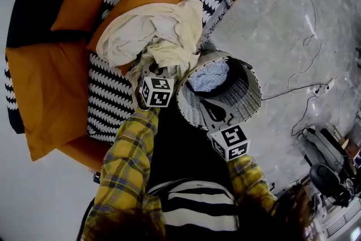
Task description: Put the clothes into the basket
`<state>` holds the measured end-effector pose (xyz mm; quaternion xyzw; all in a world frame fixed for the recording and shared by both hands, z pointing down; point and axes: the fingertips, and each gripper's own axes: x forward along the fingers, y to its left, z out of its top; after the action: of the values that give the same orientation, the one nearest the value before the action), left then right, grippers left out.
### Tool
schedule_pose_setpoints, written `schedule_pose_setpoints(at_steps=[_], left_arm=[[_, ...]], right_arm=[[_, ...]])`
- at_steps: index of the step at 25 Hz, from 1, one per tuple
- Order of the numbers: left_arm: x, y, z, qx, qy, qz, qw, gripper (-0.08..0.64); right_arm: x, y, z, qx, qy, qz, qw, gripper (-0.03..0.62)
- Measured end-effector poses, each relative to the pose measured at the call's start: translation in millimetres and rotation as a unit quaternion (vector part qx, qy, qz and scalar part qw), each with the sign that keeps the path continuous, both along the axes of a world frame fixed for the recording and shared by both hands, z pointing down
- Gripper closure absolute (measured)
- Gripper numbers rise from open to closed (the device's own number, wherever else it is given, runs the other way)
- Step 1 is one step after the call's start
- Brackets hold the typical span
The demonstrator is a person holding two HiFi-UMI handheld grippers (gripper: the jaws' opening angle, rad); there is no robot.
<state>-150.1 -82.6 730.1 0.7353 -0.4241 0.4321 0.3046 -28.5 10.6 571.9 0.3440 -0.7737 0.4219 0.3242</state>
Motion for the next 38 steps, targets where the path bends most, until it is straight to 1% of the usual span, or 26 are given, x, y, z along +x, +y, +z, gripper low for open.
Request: schedule_pose_setpoints(at_steps=[4, 8, 10, 14, 17, 20, 24, 29, 33, 38], left_arm=[[7, 3, -38, 0.036, 0.035, -0.009, 0.9987, 0.515], [12, 1, -85, 0.075, 0.069, -0.021, 0.9946, 0.517], [16, 5, -108, 0.087, 0.083, -0.023, 0.9925, 0.517], [23, 21, -157, 0.113, 0.096, -0.020, 0.9888, 0.518], [24, 25, -191, 0.143, 0.102, -0.024, 0.9841, 0.518], [27, 21, -231, 0.179, 0.109, -0.021, 0.9777, 0.518], [40, 25, -286, 0.211, 0.126, -0.014, 0.9692, 0.518], [68, 29, -351, 0.255, 0.160, 0.016, 0.9535, 0.518], [96, 40, -391, 0.276, 0.191, 0.040, 0.9412, 0.518], [127, 51, -440, 0.291, 0.242, 0.059, 0.9236, 0.518]], right_arm=[[2, 4, -11, 0.013, -0.004, 0.000, 1.000, 0.563], [6, 5, -25, 0.035, -0.010, 0.004, 0.999, 0.563], [10, 7, -34, 0.045, -0.012, 0.008, 0.999, 0.563], [21, 16, -52, 0.059, -0.018, 0.016, 0.998, 0.563], [32, 20, -61, 0.077, -0.020, 0.024, 0.997, 0.563], [42, 22, -71, 0.097, -0.024, 0.034, 0.994, 0.563], [60, 34, -86, 0.109, -0.026, 0.042, 0.993, 0.563], [76, 39, -104, 0.132, -0.036, 0.064, 0.989, 0.563], [94, 43, -118, 0.152, -0.036, 0.085, 0.984, 0.563], [121, 48, -135, 0.175, -0.031, 0.119, 0.977, 0.563]])
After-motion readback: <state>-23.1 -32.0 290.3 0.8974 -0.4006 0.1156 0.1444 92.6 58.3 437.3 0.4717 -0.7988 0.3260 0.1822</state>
